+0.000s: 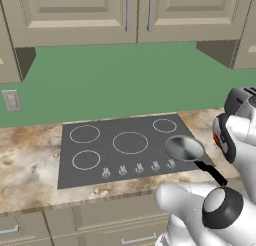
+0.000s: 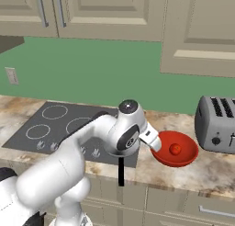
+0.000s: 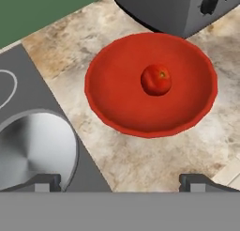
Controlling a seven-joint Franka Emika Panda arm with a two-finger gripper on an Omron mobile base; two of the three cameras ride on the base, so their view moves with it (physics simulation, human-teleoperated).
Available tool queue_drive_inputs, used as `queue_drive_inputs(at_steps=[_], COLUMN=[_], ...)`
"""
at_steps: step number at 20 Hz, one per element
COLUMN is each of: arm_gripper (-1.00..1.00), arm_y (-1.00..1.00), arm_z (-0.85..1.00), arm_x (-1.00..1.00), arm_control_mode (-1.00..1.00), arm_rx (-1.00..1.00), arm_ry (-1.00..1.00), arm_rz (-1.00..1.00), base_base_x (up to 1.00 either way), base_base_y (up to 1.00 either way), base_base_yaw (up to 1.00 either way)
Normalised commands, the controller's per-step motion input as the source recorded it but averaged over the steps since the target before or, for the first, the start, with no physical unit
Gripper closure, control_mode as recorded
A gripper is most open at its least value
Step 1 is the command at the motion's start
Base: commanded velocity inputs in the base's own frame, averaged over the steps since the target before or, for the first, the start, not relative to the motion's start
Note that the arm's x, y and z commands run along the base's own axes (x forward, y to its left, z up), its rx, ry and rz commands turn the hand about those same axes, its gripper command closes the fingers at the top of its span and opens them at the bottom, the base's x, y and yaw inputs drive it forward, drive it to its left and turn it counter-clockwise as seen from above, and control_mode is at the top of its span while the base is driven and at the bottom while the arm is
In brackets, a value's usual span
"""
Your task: Place the steak on the plate and place the tomato on the same plate.
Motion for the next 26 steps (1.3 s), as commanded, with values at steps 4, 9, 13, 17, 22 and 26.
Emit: queue_drive_inputs(at_steps=[4,9,13,17,22,26], arm_gripper=[-1.00,-1.00,-1.00,-1.00,-1.00,-1.00], arm_y=[-0.47,-0.35,-0.48,-0.38,-0.25,-0.16], arm_z=[-0.03,-0.03,-0.10,-0.22,-0.27,-0.31], arm_x=[0.22,0.27,0.16,0.17,0.19,0.20], arm_control_mode=[-1.00,-1.00,-1.00,-1.00,-1.00,-1.00], arm_rx=[0.00,0.00,0.00,0.00,0.00,0.00], arm_ry=[0.02,0.09,0.09,0.08,0.04,0.02], arm_rz=[0.00,0.00,0.00,0.00,0.00,0.00], base_base_x=[0.00,0.00,0.00,0.00,0.00,0.00], base_base_y=[0.00,0.00,0.00,0.00,0.00,0.00], base_base_yaw=[0.00,0.00,0.00,0.00,0.00,0.00])
